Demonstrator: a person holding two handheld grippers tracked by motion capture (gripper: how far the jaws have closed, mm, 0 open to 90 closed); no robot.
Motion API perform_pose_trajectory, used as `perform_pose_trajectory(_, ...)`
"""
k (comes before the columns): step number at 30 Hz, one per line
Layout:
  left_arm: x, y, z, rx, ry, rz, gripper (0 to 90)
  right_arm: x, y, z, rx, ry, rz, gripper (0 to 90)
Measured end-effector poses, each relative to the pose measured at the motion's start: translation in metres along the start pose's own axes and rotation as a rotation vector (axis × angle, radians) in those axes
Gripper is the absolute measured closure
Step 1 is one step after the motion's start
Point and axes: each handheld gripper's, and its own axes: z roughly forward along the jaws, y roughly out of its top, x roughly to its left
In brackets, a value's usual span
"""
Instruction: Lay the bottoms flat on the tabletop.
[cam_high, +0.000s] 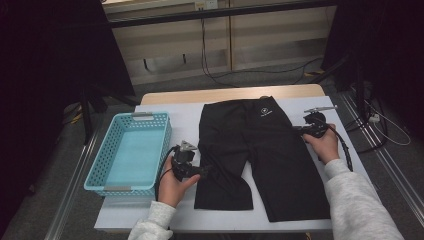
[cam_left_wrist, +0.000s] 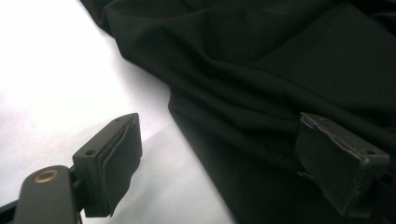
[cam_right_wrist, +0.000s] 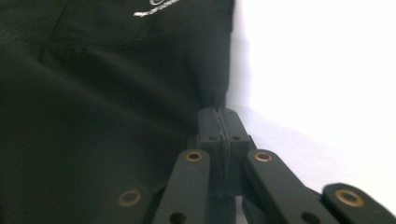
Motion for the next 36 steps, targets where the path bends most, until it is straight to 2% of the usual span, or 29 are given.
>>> perform_pose_trajectory(11,0.000,0.000,0.001,0.008,-0.004,0.001,15.2,-0.021,-0.009,-0.014,-0.007,-0.028,0.051,90.0)
perform_pose_trajectory(17,-0.002,0.000,0.002,0.012,-0.008,-0.002,15.1,-0.030,-0.011,-0.020,-0.004,-0.057,0.074,90.0)
perform_pose_trajectory(20,-0.002,-0.001,0.003,0.011,-0.007,0.000,15.2,-0.032,-0.013,-0.022,-0.009,-0.056,0.078,89.8)
perform_pose_trajectory(23,-0.002,-0.001,0.003,0.014,-0.008,0.002,15.1,-0.032,-0.015,-0.022,-0.014,-0.058,0.077,86.8)
perform_pose_trajectory(28,-0.002,0.000,0.002,0.009,-0.013,0.005,15.1,-0.025,-0.019,-0.028,-0.010,-0.069,0.076,66.7)
perform_pose_trajectory(29,-0.003,0.000,0.002,0.009,-0.014,0.005,15.1,-0.024,-0.020,-0.031,-0.003,-0.066,0.083,65.0)
perform_pose_trajectory(32,-0.002,0.000,0.001,0.013,-0.017,0.010,15.1,-0.018,-0.028,-0.041,0.022,-0.063,0.058,63.1)
perform_pose_trajectory(36,-0.005,0.002,0.002,0.010,-0.020,0.023,15.1,-0.008,-0.043,-0.058,0.052,-0.046,0.055,63.8)
